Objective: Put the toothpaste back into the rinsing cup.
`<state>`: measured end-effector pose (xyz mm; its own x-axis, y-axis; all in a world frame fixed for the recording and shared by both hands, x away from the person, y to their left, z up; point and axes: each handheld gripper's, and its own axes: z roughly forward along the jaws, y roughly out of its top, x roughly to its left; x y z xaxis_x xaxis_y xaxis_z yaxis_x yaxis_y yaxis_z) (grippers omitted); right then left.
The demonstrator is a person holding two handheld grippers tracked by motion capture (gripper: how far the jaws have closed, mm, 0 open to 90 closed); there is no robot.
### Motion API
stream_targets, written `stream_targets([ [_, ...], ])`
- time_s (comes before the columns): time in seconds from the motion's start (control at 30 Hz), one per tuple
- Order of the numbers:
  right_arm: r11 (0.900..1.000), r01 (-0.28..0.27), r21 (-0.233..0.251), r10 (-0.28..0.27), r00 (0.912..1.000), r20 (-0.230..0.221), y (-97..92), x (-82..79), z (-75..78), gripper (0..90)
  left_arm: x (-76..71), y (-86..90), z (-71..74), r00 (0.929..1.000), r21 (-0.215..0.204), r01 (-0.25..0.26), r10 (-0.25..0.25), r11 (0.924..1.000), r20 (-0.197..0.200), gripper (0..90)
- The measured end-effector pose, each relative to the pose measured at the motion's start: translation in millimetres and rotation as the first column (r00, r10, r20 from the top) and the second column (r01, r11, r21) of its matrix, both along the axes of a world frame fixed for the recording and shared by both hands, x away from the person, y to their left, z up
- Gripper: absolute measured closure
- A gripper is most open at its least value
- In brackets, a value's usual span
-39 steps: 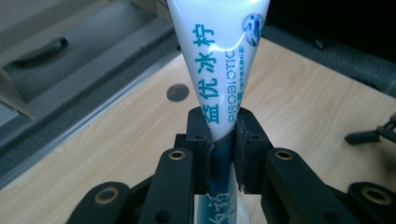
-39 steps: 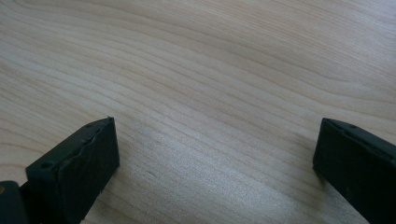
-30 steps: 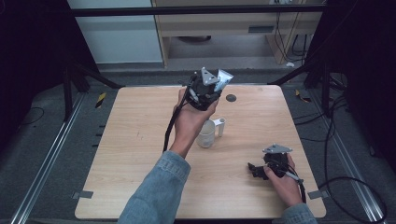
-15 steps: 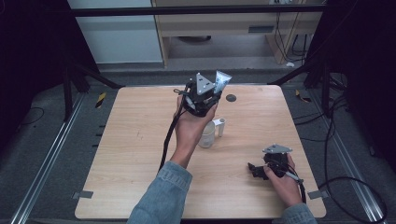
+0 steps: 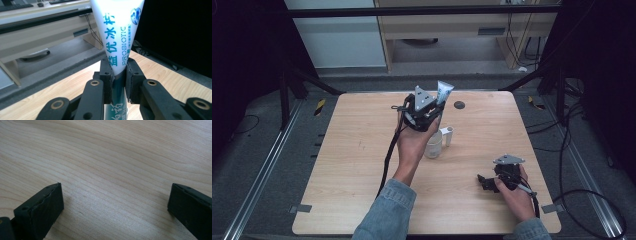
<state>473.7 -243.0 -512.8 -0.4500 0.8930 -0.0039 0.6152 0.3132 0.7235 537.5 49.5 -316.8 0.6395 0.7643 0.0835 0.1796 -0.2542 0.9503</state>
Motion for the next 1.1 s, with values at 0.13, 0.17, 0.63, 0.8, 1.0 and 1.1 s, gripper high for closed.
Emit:
stream_targets([
  [0.13, 1.0000, 0.002, 0.000, -0.002, 1.0000, 0.000, 0.1, 0.0, 0.0, 0.5, 0.9, 1.5, -6.1, 0.9999, -0.008, 0.001, -0.001, 1.0000, 0.014, 77.9],
  [0.17, 1.0000, 0.000, 0.000, 0.000, 1.0000, 0.000, 0.0, 0.0, 0.0, 0.6, 0.6, 1.4, -7.4, 0.9998, -0.011, -0.001, 0.001, 0.9999, 0.021, 77.9],
  [0.63, 1.0000, 0.001, -0.001, -0.001, 1.0000, 0.000, 0.0, 0.1, 0.0, 0.5, 3.4, 6.0, -26.2, 0.9994, -0.054, -0.012, 0.013, 0.9985, 0.033, 77.8],
  [0.8, 1.0000, -0.001, -0.001, 0.001, 1.0000, 0.001, -0.1, 0.1, 0.0, 0.5, 6.4, 3.9, -35.2, 0.9996, -0.057, -0.011, 0.013, 0.9983, 0.026, 77.8],
  [1.0, 1.0000, 0.000, -0.002, 0.000, 1.0000, 0.000, 0.0, 0.1, 0.0, 0.5, 10.3, 1.3, -46.0, 0.9998, -0.053, -0.011, 0.012, 0.9985, 0.016, 77.8],
  [1.1, 1.0000, -0.002, -0.001, 0.002, 1.0000, 0.003, -0.1, 0.2, -0.1, 0.5, 11.8, -0.2, -51.2, 0.9999, -0.050, -0.012, 0.012, 0.9987, 0.009, 77.8],
])
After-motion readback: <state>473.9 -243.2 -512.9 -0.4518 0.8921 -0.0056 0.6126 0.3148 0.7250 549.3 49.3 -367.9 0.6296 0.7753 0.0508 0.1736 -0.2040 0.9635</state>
